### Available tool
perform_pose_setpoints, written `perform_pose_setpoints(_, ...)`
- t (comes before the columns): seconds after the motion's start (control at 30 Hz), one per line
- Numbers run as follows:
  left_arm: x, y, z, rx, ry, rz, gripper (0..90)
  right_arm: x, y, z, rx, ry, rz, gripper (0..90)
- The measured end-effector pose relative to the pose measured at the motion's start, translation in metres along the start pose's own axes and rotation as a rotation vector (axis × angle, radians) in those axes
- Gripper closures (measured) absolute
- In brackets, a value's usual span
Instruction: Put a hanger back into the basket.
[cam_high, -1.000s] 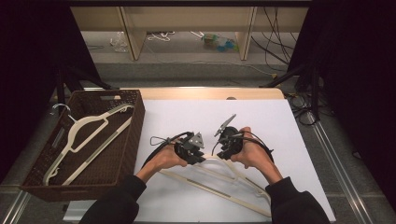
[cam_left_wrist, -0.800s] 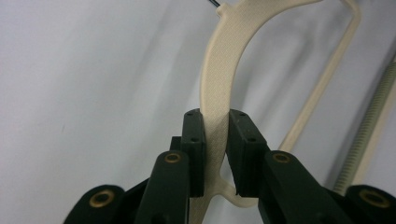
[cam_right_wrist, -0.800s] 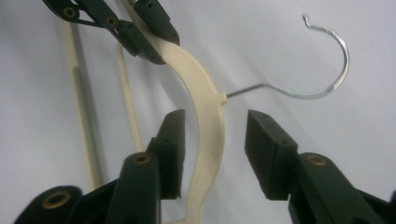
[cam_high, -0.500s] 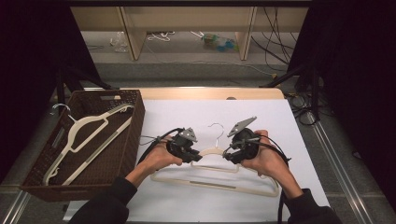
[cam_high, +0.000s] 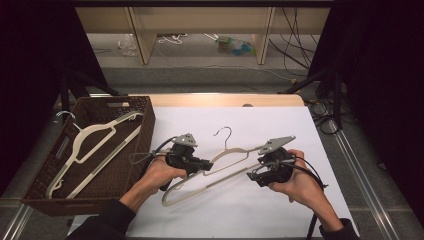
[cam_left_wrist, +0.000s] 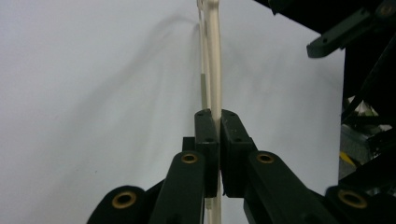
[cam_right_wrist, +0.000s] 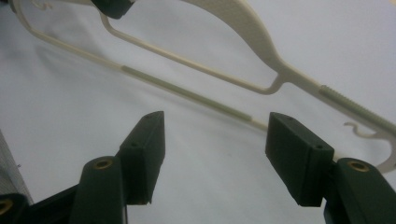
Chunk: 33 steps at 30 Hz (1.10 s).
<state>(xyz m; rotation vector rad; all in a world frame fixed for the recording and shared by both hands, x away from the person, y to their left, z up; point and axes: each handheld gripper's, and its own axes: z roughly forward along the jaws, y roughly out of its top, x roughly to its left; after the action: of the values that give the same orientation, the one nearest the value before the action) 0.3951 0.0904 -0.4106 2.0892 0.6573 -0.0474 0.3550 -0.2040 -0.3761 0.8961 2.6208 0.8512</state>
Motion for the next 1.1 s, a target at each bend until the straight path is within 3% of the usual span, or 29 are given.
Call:
perform_pose_setpoints(0.03, -0.001, 0.000, -0.002, -0.009, -0.006, -0.006, 87.2, 0.001, -0.003, -0.001, -0.005, -0.004, 0.008, 36.9)
perform_pose_setpoints(0.1, -0.003, 0.002, -0.007, -0.015, 0.020, -0.004, 87.1, 0.003, -0.009, 0.000, -0.006, -0.002, 0.025, 36.2)
perform_pose_setpoints(0.13, -0.006, 0.002, -0.013, -0.022, 0.023, -0.046, 87.2, 0.004, -0.012, 0.001, -0.007, -0.005, 0.031, 36.1)
perform_pose_setpoints(0.23, -0.005, 0.003, -0.018, -0.037, 0.014, -0.038, 87.2, 0.005, -0.017, 0.002, 0.005, 0.008, 0.037, 36.1)
perform_pose_setpoints(0.4, -0.011, 0.010, -0.040, -0.067, 0.042, -0.066, 87.2, 0.011, -0.030, -0.001, 0.021, 0.015, 0.040, 35.5)
perform_pose_setpoints(0.5, -0.014, 0.013, -0.052, -0.062, 0.065, -0.077, 87.1, 0.015, -0.036, -0.002, -0.008, 0.026, 0.045, 35.5)
perform_pose_setpoints(0.83, -0.027, 0.024, -0.087, -0.097, 0.090, -0.086, 87.2, 0.024, -0.049, -0.006, -0.023, 0.036, 0.048, 35.6)
perform_pose_setpoints(0.87, -0.030, 0.026, -0.097, -0.106, 0.112, -0.078, 87.2, 0.025, -0.050, -0.007, -0.006, 0.049, 0.056, 35.6)
perform_pose_setpoints(0.93, -0.031, 0.028, -0.102, -0.108, 0.117, -0.079, 87.1, 0.025, -0.051, -0.005, -0.023, 0.046, 0.045, 35.6)
perform_pose_setpoints(1.07, -0.039, 0.035, -0.128, -0.152, 0.128, -0.075, 87.1, 0.026, -0.054, -0.004, 0.002, 0.055, 0.052, 35.6)
perform_pose_setpoints(1.1, -0.039, 0.035, -0.128, -0.152, 0.128, -0.075, 87.1, 0.027, -0.053, -0.004, 0.006, 0.060, 0.060, 35.6)
